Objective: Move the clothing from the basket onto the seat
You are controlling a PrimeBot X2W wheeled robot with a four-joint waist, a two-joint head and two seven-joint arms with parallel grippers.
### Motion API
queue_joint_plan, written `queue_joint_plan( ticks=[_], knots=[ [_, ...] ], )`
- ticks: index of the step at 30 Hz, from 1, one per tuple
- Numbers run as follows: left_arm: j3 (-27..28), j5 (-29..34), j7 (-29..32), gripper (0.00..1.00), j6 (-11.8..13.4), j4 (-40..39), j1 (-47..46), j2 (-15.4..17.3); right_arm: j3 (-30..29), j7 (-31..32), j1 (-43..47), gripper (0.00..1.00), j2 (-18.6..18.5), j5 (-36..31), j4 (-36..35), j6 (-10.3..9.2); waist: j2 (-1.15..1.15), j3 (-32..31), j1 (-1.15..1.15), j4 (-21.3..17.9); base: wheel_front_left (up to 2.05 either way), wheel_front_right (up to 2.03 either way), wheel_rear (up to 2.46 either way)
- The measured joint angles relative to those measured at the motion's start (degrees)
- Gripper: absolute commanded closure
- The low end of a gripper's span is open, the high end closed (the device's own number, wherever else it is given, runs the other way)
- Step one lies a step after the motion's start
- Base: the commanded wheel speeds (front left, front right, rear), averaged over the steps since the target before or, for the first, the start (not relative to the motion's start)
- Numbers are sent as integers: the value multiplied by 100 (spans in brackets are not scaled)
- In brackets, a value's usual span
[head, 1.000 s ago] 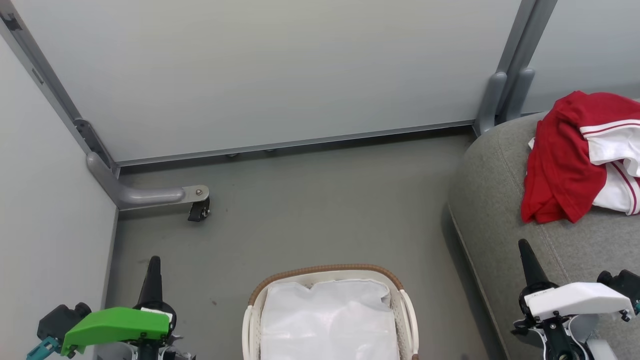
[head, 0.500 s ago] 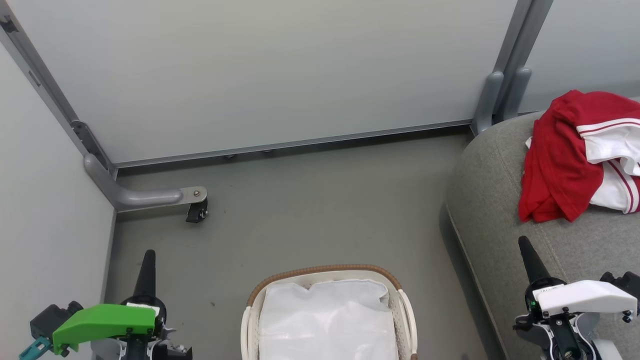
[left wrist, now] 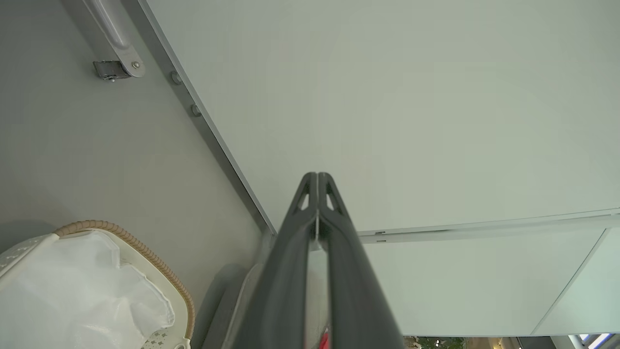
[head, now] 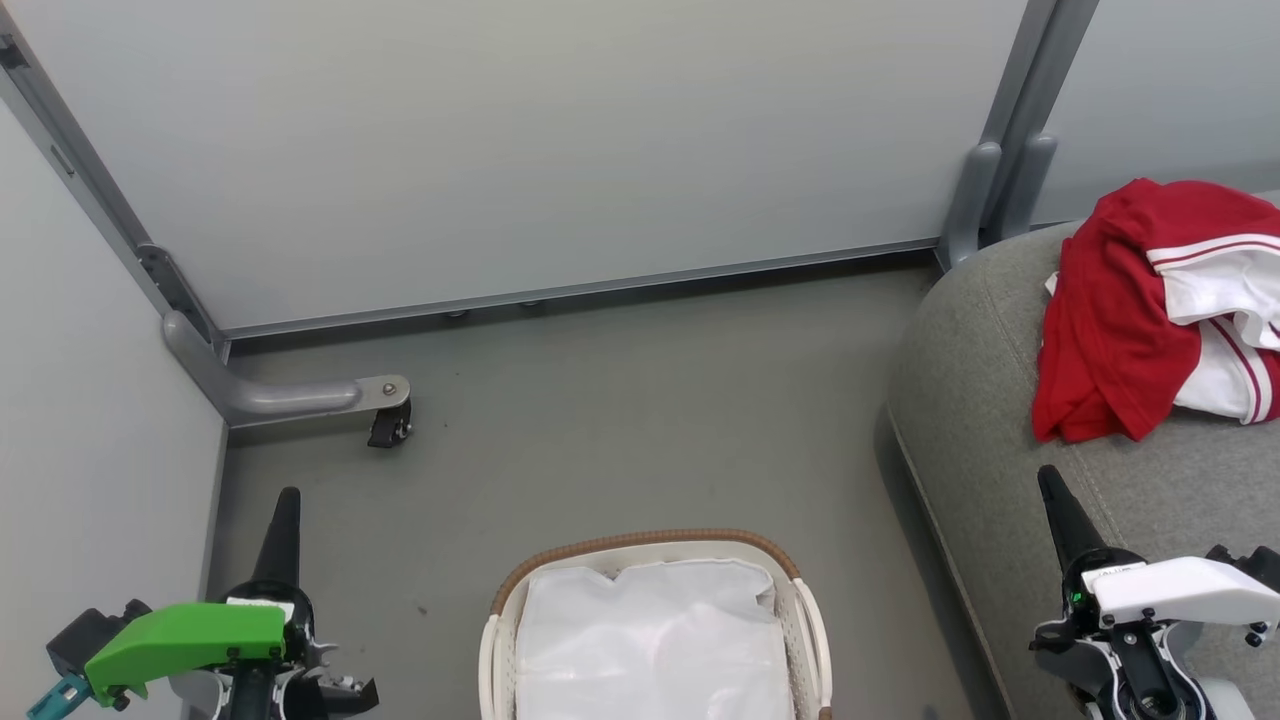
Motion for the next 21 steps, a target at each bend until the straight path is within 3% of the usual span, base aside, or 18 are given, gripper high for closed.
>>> queue_joint_plan(
  ticks=[21],
  knots=[
    [179, -776, 242, 100, -56, -59, -72, 0, -41, 231, -35, 100, -8, 929, -94, 0, 0, -8, 0, -57, 0, 0, 0]
  ],
)
